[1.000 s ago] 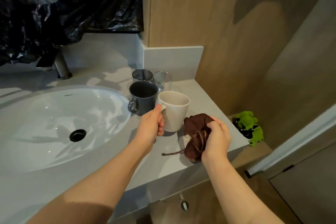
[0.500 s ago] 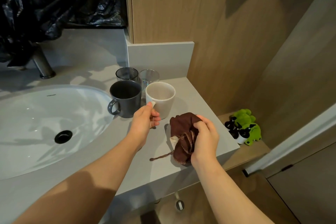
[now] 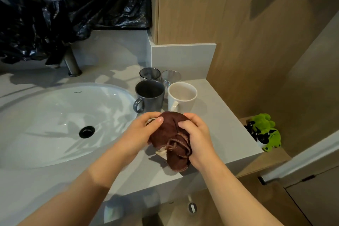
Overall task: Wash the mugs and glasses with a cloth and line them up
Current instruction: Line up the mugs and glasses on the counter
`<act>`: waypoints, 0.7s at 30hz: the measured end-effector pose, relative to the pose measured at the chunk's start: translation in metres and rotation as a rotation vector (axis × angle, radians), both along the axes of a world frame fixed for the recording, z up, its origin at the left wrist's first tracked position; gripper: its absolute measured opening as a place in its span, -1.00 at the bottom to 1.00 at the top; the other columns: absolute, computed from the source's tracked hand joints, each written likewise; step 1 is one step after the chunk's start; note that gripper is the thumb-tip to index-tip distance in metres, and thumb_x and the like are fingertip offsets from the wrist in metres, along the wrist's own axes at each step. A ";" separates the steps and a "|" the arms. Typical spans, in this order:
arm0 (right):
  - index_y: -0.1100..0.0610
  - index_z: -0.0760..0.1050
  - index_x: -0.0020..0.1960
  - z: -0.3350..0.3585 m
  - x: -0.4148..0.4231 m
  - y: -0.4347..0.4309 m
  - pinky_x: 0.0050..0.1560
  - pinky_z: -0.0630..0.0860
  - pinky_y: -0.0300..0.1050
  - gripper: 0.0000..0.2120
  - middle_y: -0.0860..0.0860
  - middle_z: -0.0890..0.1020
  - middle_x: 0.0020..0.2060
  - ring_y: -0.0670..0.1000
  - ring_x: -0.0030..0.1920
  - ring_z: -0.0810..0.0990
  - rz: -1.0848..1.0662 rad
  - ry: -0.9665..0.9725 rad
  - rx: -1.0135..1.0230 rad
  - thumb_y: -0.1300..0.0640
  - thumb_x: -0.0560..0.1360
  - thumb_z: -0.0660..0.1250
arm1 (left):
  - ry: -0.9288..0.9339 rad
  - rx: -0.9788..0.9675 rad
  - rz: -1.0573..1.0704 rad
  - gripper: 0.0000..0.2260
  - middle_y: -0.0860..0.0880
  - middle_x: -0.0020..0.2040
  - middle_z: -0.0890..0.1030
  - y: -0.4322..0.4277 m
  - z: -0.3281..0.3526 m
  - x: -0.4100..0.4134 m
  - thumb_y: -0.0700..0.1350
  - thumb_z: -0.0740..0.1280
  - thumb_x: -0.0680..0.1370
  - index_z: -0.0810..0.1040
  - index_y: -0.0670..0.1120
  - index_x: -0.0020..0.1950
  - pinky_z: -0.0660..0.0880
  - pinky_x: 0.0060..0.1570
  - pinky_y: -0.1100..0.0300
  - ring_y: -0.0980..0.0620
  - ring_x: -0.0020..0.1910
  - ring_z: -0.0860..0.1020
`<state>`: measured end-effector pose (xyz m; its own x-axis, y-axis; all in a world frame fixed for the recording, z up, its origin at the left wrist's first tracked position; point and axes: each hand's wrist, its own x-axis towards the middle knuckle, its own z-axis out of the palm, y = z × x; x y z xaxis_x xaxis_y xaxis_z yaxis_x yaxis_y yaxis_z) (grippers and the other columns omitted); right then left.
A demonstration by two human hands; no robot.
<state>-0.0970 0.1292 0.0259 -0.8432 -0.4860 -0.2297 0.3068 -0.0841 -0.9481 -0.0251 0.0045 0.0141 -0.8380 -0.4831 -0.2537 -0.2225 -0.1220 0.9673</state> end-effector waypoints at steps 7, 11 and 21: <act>-0.01 0.59 0.00 -0.013 0.027 -0.043 0.10 0.57 -0.05 -0.83 -0.04 0.67 -0.10 -0.01 -0.03 0.64 0.340 0.424 0.290 0.23 0.49 0.38 | -0.020 -0.088 0.155 -0.97 -0.04 -0.28 0.63 -0.056 -0.002 0.074 -0.20 0.35 0.54 0.54 -0.09 -0.10 0.50 -0.29 0.26 0.07 -0.28 0.59; 0.00 0.50 0.07 -0.032 0.051 -0.071 0.12 0.47 -0.12 -0.80 -0.11 0.53 -0.11 -0.05 -0.02 0.52 0.437 0.671 0.538 0.17 0.48 0.38 | -0.305 -0.509 0.197 -0.92 -0.04 -0.27 0.60 -0.071 -0.017 0.119 -0.06 0.36 0.54 0.46 0.03 -0.06 0.42 -0.31 0.20 0.03 -0.30 0.55; -0.07 0.62 0.06 -0.071 0.106 -0.081 0.19 0.43 -0.09 -0.62 -0.13 0.64 0.12 0.00 0.17 0.59 0.522 1.292 0.900 -0.12 0.43 0.10 | -0.244 -1.559 -0.090 -0.51 -0.07 0.15 0.65 -0.087 -0.084 0.147 0.03 -0.07 0.65 0.62 -0.10 0.17 0.18 0.29 -0.03 -0.05 0.27 0.41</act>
<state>0.0091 0.0479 -0.0453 -0.4878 -0.8671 0.1004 -0.8526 0.4486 -0.2679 0.1222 -0.0823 -0.0704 -0.8923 -0.3402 0.2968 -0.3361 0.9395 0.0662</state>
